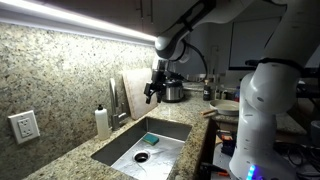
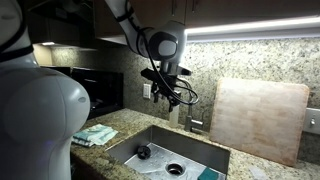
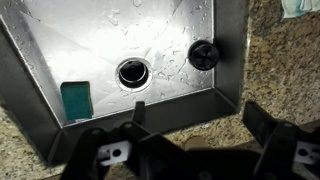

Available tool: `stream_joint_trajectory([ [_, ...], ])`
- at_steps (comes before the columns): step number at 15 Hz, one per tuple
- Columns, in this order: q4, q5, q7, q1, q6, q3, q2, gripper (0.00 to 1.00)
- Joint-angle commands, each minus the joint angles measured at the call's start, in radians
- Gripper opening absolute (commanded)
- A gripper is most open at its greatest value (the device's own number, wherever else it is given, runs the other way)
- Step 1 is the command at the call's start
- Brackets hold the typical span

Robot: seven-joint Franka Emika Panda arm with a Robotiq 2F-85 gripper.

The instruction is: Open the tap

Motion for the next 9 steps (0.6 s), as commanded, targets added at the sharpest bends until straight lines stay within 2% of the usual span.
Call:
stream_joint_trajectory([
  [1,0.003,0.010,-0.007,-0.015,-0.003,0.020,0.003,1.00],
  [3,-0.044,0.014,-0.049,0.001,0.153,0.030,0.004,1.00],
  [6,-0.068,0.071,-0.143,0.054,0.407,-0.004,0.057,1.00],
  [8,-0.066,0.156,-0.227,0.131,0.575,-0.064,0.112,1.00],
  [9,-0.058,0.253,-0.313,0.166,0.657,-0.077,0.146,1.00],
])
